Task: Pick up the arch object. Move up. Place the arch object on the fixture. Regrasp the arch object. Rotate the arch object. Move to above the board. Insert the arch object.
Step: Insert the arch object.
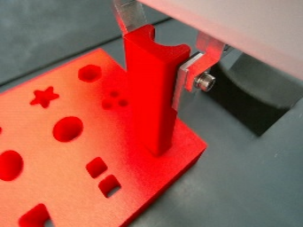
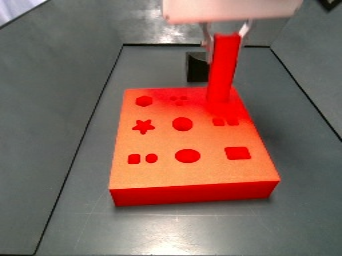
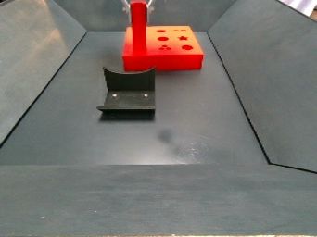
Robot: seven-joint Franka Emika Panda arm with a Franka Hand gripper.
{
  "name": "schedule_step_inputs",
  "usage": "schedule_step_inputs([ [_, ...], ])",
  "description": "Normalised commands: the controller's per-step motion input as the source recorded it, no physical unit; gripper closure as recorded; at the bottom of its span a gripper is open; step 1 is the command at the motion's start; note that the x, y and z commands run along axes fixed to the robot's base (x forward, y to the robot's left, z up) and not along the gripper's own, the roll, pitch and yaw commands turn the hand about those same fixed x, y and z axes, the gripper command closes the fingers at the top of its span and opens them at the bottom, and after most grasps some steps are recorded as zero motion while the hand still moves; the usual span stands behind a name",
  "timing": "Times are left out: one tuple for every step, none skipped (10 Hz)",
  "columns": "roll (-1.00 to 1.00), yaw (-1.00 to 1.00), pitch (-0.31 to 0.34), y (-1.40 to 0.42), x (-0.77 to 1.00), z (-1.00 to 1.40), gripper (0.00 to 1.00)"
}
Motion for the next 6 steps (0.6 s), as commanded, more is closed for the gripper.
schedule_step_inputs([
  [0.02,0.0,-0.14,-0.03,0.0,-0.44,1.0],
  [0.06,0.0,-0.17,-0.05,0.0,-0.48,1.0],
  [0.11,0.0,-0.156,-0.07,0.0,-0.5,1.0],
  [-0.01,-0.06,-0.176,-0.02,0.1,-0.32,1.0],
  [-0.07,0.0,-0.177,0.0,0.06,-0.25,1.0],
  [0.0,0.0,0.0,0.0,0.03,0.0,1.0],
])
